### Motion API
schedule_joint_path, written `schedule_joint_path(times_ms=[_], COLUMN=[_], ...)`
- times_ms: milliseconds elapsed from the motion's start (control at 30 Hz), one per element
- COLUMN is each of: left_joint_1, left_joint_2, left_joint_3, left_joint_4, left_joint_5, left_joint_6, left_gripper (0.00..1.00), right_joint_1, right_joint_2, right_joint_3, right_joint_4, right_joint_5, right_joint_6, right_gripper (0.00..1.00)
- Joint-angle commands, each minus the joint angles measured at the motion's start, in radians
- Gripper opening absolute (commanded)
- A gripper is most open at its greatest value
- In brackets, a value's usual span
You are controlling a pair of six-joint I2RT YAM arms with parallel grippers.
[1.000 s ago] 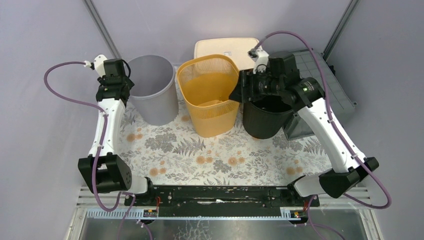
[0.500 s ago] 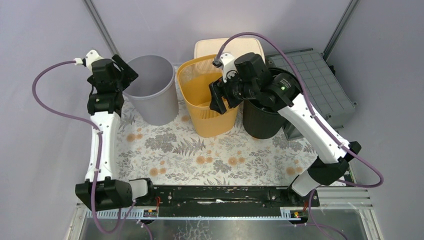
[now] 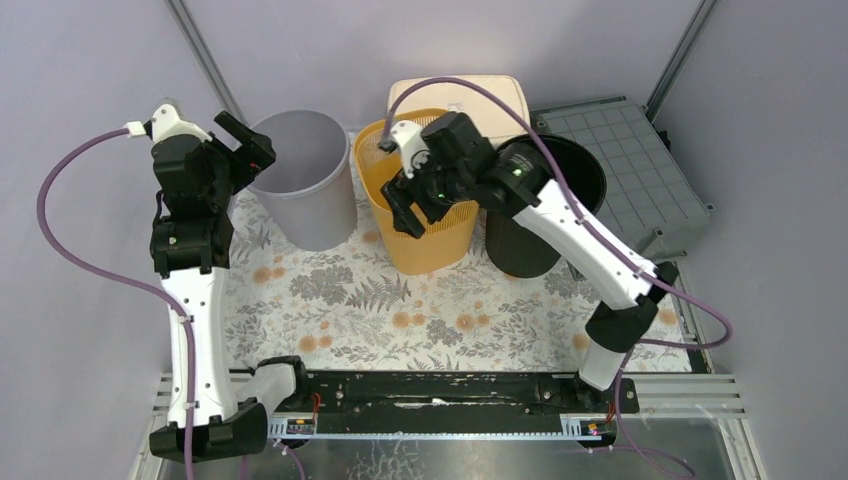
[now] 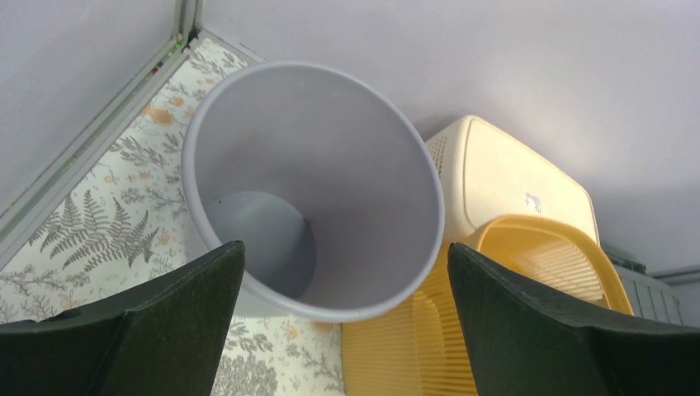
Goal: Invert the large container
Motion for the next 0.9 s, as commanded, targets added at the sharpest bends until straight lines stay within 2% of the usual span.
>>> schedule_joint_path(times_ms=[0,133,233,267,300,367,433,700,867], left_joint_1=[0.005,0.005,0.006,0.006,0.005,0.005,0.004,0.005,0.005], left_joint_2=[-0.05,-0.101,-0.121,-0.125,-0.134,-0.149,-0.161,-0.169,-0.178], left_joint_3=[-0.013,-0.009,0.002,0.007,0.008,0.002,-0.011,-0.035,-0.072], left_joint_4=[-0.079,-0.11,-0.143,-0.152,-0.159,-0.164,-0.161,-0.156,-0.147], left_joint_5=[0.082,0.126,0.149,0.148,0.141,0.131,0.133,0.149,0.141], left_joint_6=[0.025,0.025,0.028,0.032,0.036,0.039,0.037,0.047,0.056], left_gripper=[1.0,1.0,1.0,1.0,1.0,1.0,1.0,1.0,1.0], right_joint_1=[0.061,0.088,0.101,0.104,0.109,0.116,0.122,0.155,0.238], right_joint_2=[0.069,0.145,0.185,0.193,0.202,0.224,0.241,0.191,0.138], right_joint_3=[0.082,0.119,0.146,0.148,0.153,0.175,0.2,0.192,0.153], right_joint_4=[-0.01,-0.03,-0.045,-0.041,-0.041,-0.043,-0.054,-0.063,-0.043], right_joint_5=[-0.036,0.057,0.085,0.091,0.099,0.123,0.128,0.084,0.054], right_joint_6=[-0.051,-0.054,-0.06,-0.06,-0.062,-0.062,-0.068,-0.061,-0.062], right_gripper=[0.79,0.77,0.68,0.63,0.53,0.26,0.16,0.04,0.03])
